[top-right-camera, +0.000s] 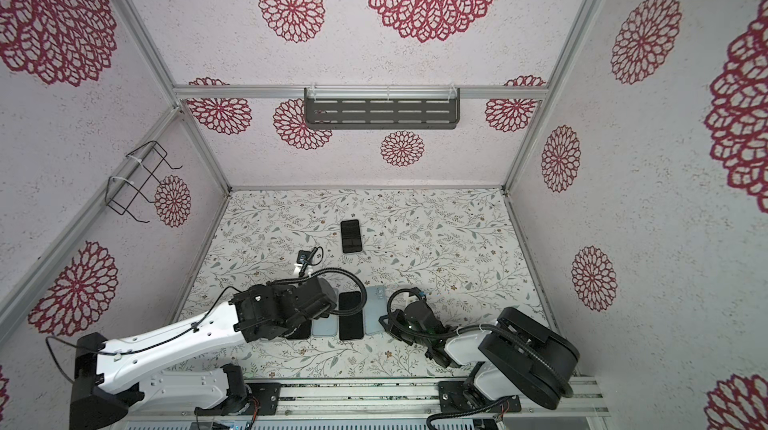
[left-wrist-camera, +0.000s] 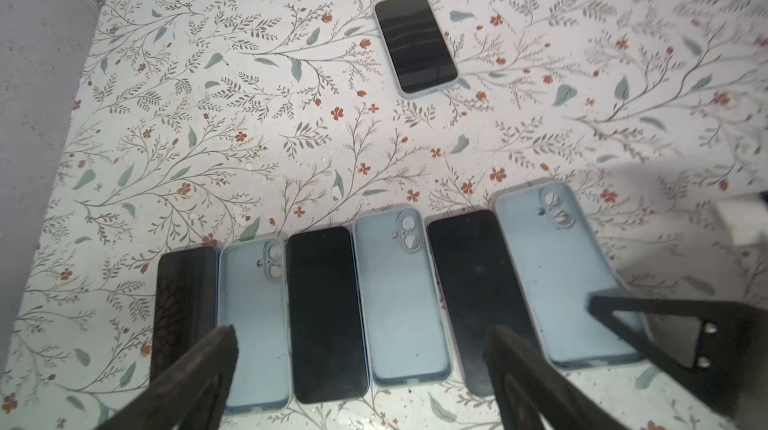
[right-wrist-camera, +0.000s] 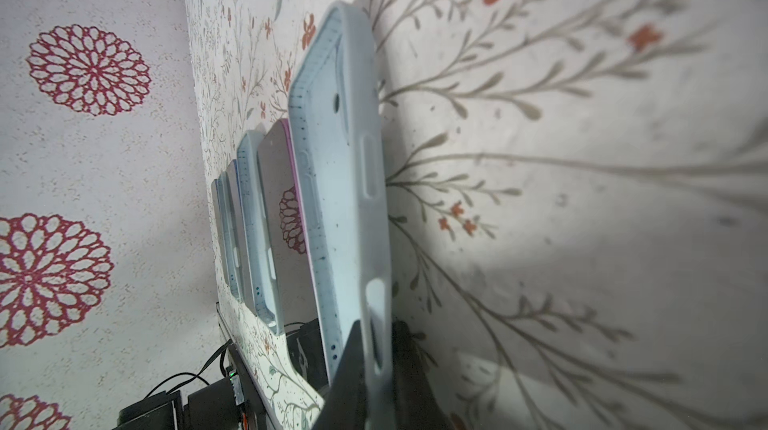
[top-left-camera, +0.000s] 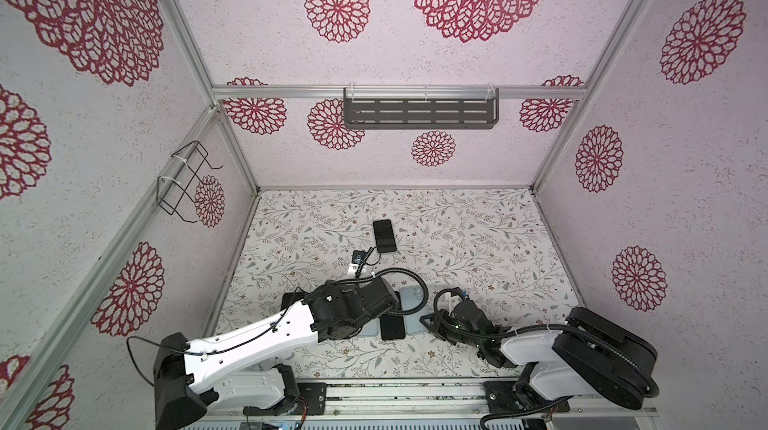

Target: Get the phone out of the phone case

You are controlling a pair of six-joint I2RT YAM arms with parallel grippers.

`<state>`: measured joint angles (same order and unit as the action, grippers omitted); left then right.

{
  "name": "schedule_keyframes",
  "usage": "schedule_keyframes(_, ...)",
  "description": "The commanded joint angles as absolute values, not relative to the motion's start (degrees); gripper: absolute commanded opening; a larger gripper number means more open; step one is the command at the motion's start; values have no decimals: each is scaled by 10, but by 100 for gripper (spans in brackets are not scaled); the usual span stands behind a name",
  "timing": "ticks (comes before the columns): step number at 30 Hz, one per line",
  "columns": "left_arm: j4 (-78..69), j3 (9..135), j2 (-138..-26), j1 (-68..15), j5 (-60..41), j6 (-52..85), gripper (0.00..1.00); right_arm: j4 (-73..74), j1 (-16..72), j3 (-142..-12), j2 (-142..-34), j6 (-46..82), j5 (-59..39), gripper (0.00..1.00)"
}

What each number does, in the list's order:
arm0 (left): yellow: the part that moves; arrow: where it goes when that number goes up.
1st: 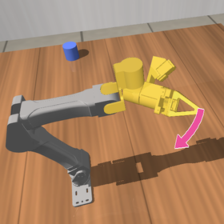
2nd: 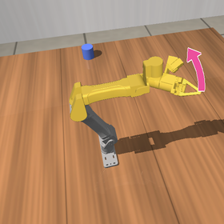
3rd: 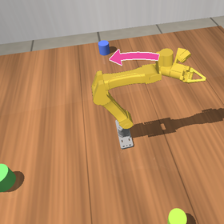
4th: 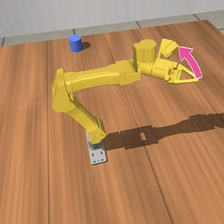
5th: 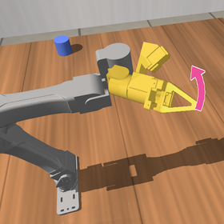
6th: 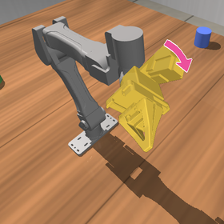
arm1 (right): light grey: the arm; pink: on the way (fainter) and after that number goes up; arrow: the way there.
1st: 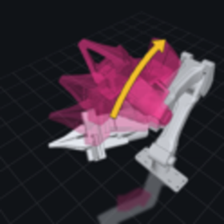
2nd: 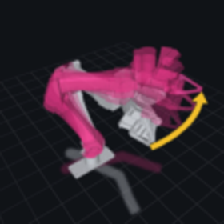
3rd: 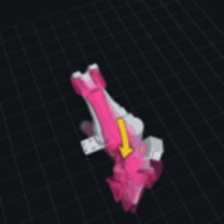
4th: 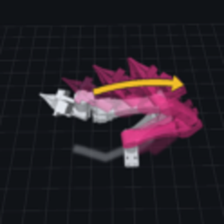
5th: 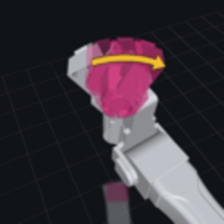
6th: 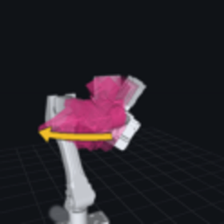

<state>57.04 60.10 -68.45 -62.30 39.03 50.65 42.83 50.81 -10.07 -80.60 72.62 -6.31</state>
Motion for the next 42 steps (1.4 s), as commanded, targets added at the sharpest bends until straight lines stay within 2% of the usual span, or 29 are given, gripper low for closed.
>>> schedule_keyframes(1,517,602,-661,-591,361,466,97,471,531,-110,-836,753,-34,0)
schedule_keyframes(9,492,621,-670,-536,329,441,97,538,571,-117,-895,796,-12,0)
schedule_keyframes(15,473,643,-708,-486,274,438,97,482,581,-130,-874,780,-20,39)
schedule_keyframes(20,446,650,-751,-424,200,443,97,344,582,-136,-791,730,-4,94)
schedule_keyframes(21,441,651,-762,-408,182,447,97,299,582,-141,-768,713,1,99)
schedule_keyframes(27,416,683,-848,-353,122,452,97,22,581,-207,-634,605,66,99)
schedule_keyframes(30,407,711,-899,-334,101,452,97,-65,580,-231,-580,575,97,99)
schedule_keyframes(36,387,766,-998,-297,60,450,97,-139,577,-259,-516,537,126,99)
schedule_keyframes(42,385,830,-1081,-260,38,437,97,-189,567,-321,-522,477,139,99)
